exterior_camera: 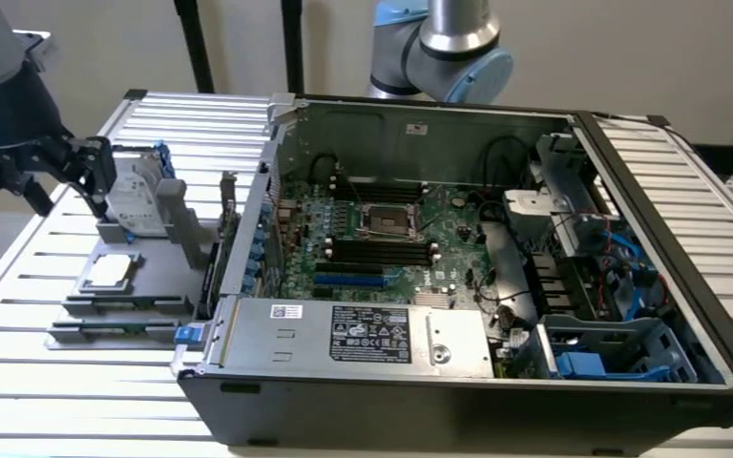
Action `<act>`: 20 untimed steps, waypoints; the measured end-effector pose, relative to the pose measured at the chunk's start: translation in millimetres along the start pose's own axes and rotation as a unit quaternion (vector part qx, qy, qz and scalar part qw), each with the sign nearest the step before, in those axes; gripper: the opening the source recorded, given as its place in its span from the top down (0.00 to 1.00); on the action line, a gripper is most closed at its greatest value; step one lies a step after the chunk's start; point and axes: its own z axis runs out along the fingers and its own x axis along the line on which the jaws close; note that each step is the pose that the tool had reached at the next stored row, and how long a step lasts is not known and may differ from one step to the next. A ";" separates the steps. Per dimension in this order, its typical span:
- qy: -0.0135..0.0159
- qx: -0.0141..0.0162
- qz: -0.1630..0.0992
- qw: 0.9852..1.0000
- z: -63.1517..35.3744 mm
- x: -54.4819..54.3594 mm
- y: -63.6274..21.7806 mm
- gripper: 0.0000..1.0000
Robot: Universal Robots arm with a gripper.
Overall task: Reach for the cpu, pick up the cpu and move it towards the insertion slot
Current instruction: 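Pick up the cpu and move it towards the insertion slot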
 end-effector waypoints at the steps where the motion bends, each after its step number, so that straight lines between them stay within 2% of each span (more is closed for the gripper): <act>1: 0.000 0.000 0.000 1.000 1.9 -0.1 -0.1 0.35; 20: 0.000 0.002 0.000 1.000 36.2 -1.0 -2.4 0.35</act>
